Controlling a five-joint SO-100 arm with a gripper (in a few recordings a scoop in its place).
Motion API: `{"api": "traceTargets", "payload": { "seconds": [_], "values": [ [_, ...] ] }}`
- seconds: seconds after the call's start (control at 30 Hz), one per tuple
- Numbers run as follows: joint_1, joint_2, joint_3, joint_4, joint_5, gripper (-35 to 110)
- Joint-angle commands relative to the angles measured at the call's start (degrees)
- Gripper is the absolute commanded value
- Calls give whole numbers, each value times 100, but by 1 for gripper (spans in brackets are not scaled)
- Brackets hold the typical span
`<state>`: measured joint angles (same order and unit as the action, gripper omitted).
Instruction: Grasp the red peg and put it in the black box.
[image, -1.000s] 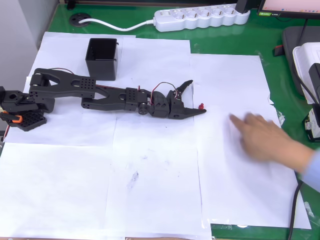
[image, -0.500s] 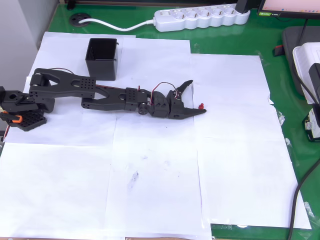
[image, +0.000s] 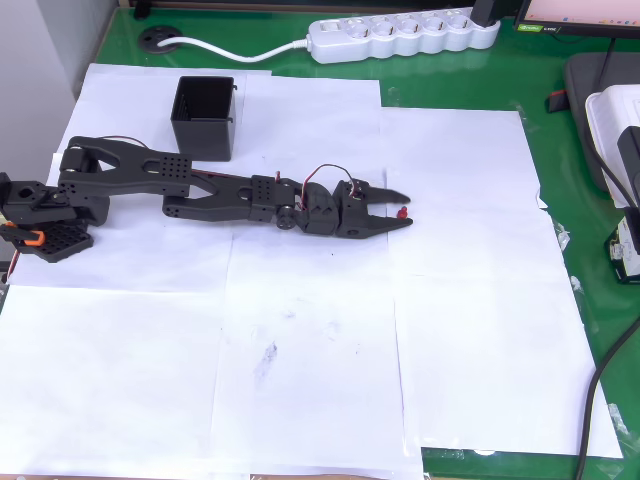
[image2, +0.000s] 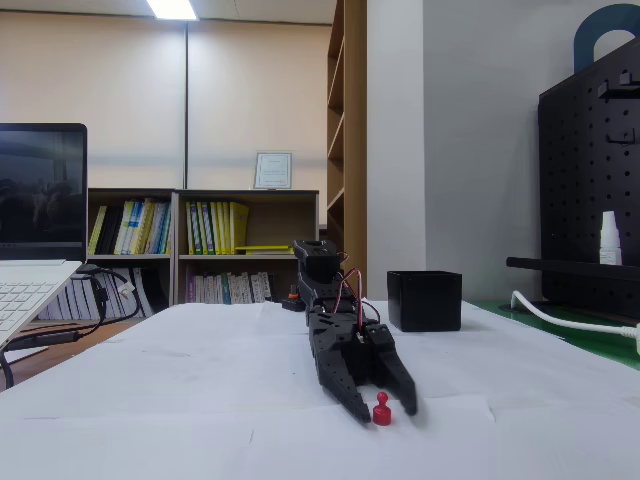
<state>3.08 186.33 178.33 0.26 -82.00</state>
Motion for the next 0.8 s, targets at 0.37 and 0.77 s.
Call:
{"api": "traceTargets", "payload": {
  "seconds": [0.37, 0.77],
  "values": [
    [149, -53, -88, -88, -132, 0],
    [88, -404, 9, -26, 105, 0]
  ]
}}
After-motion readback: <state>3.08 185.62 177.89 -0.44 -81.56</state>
